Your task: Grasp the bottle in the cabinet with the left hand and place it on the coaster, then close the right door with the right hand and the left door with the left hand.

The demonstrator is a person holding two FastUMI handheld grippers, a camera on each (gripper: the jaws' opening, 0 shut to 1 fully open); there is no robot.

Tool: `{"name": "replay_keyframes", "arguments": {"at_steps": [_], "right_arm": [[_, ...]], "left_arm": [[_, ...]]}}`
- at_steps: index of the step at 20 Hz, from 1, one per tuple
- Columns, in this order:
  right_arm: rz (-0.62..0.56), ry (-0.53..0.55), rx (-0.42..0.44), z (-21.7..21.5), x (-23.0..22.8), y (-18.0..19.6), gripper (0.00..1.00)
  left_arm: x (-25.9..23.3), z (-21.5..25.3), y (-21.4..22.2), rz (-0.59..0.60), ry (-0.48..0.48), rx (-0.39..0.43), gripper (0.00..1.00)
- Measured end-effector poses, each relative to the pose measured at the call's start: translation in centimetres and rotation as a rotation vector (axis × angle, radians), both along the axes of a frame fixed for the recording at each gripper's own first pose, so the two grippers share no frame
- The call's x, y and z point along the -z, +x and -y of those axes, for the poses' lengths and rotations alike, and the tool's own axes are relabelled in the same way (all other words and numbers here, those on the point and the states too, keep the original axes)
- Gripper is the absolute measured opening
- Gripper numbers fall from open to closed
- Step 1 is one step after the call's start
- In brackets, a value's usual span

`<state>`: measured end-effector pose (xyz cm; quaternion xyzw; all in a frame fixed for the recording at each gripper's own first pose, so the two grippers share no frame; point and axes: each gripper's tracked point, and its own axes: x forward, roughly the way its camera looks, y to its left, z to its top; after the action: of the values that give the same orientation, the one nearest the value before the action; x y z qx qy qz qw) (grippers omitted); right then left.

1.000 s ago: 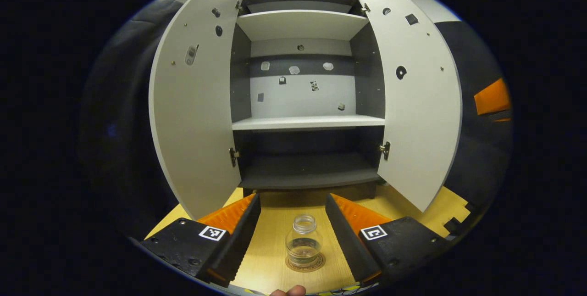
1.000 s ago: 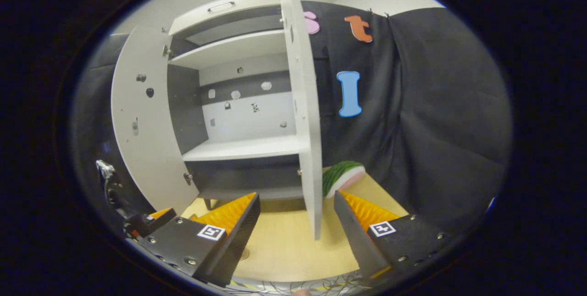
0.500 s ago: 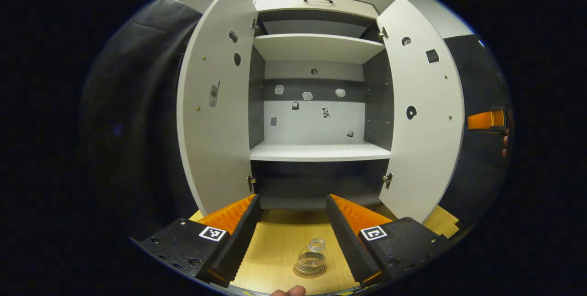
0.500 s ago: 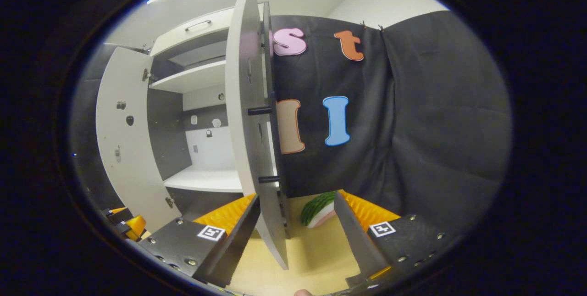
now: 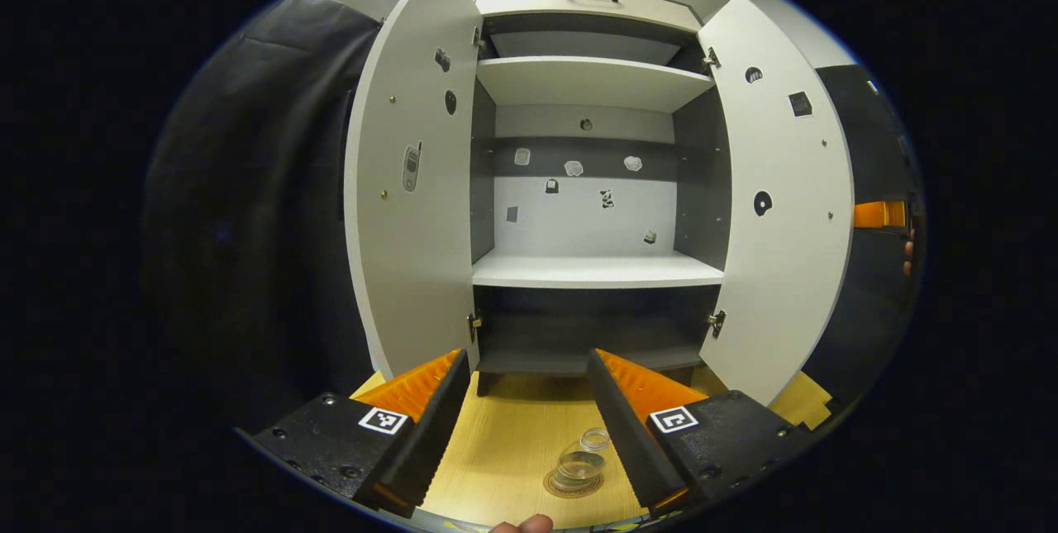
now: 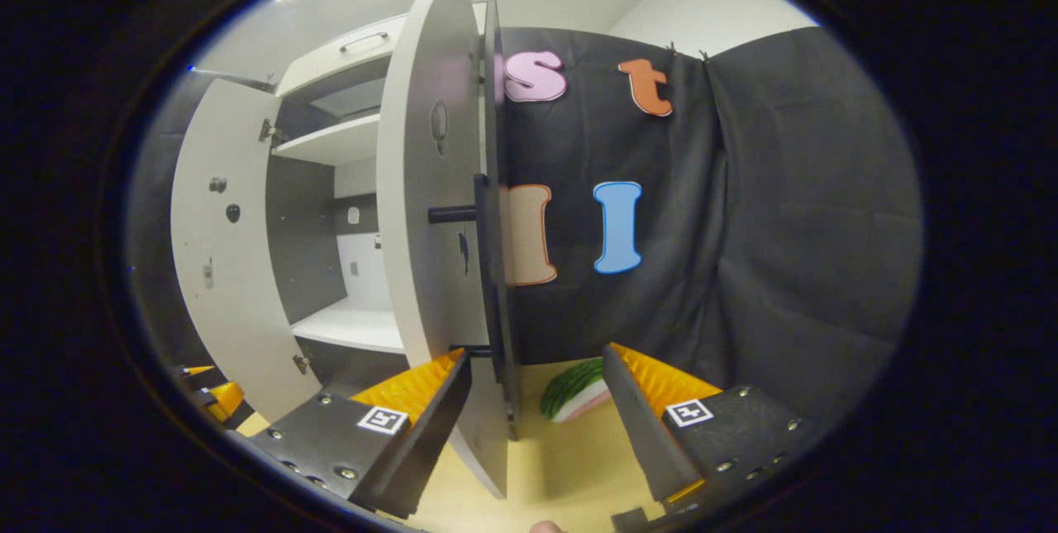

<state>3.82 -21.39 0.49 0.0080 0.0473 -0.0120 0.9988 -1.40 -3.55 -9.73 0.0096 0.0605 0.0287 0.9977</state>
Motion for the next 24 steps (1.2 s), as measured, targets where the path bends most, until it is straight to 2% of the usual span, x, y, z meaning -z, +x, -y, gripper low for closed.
{"name": "replay_keyframes", "arguments": {"at_steps": [6,12,24], "right_arm": [[0.005,0.006,-0.013,-0.8,0.0,0.0,0.98],[0.007,0.013,-0.112,-5.0,0.3,0.7,0.98],[0.030,0.011,-0.201,-12.1,0.7,3.8,0.98]], "left_arm": [[-0.5,-0.1,0.1,0.010,0.008,0.020,0.91],[-0.5,-0.2,-0.3,0.010,0.007,0.030,0.91],[-0.8,-5.0,-0.4,0.015,-0.026,-0.044,0.91]]}}
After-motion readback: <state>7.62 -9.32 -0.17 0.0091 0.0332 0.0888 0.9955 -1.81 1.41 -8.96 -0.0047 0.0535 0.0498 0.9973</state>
